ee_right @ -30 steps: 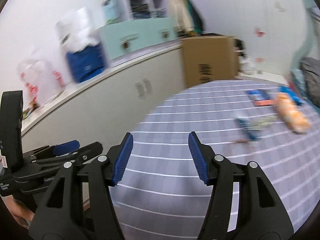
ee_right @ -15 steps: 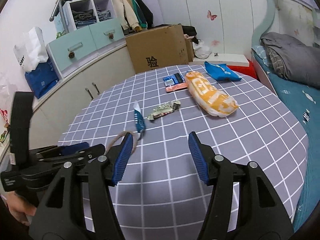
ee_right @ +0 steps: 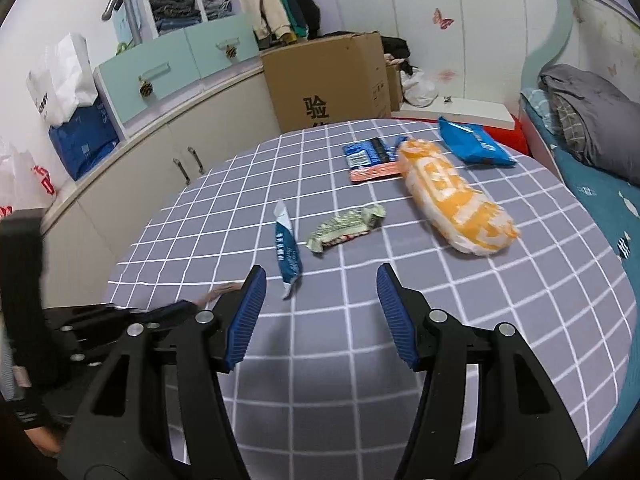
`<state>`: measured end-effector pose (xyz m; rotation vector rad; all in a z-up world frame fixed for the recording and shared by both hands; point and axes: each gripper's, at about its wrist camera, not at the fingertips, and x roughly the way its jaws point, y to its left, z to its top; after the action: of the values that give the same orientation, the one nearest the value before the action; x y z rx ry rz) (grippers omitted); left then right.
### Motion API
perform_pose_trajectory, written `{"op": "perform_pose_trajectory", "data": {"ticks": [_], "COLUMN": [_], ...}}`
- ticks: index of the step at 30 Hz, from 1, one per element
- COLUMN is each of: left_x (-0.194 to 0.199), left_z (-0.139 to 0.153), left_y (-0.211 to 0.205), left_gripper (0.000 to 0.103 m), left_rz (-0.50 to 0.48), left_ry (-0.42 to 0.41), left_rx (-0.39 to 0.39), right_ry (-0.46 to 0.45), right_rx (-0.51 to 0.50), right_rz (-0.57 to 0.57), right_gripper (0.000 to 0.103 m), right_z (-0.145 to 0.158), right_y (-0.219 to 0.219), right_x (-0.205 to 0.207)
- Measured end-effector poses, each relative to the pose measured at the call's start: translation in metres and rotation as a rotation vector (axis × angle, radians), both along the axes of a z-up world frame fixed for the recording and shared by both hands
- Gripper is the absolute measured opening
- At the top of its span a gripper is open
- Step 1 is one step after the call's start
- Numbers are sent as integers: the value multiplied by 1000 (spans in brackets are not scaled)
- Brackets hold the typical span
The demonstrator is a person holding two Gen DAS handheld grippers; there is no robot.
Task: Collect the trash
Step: 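Grasp the brown string loop with the left tool while the right tool grasps the blue-white tube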
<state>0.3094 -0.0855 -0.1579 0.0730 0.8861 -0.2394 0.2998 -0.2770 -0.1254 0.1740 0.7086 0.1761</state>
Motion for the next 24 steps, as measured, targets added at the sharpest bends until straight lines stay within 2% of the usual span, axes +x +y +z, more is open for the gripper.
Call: {"op": "perform_pose_trajectory", "data": {"ticks": [5,9,12,14,15,16,17,20,24], "left_x": [-1,-2,-7,-11,-14,-14,-17,-28,-46], "left_z": [14,21,25,26,27,28,28,29,30], "left_y": [39,68,90,96,101,105,108,120,141], "left_gripper": [2,2,2,2,2,2,2,2,2], "left_rz": [103,170,206,218,225,227,229,236,257], "left_ry": [-56,-87,-107,-119,-125,-130,-135,-154,-195], "left_rx": [-22,-15,-24,-27,-28,-33,-38,-62,-77], "right_ry": [50,98,120,140,151,140,140,118,37], "right_rx": [-64,-127,-142,-166,-181,-196,-207,-218,-199], "right_rz": [39,37,45,44,44,40,39,47,86], "right_gripper": [57,52,44,32,32,18,15,14,14], "right_z": [-8,-17,-22,-26,-28,-27,-27,-24,-7], "right_y": [26,42,50,56,58,61,62,69,87], "right_x": [25,44,52,57,60,58,58,51,27]}}
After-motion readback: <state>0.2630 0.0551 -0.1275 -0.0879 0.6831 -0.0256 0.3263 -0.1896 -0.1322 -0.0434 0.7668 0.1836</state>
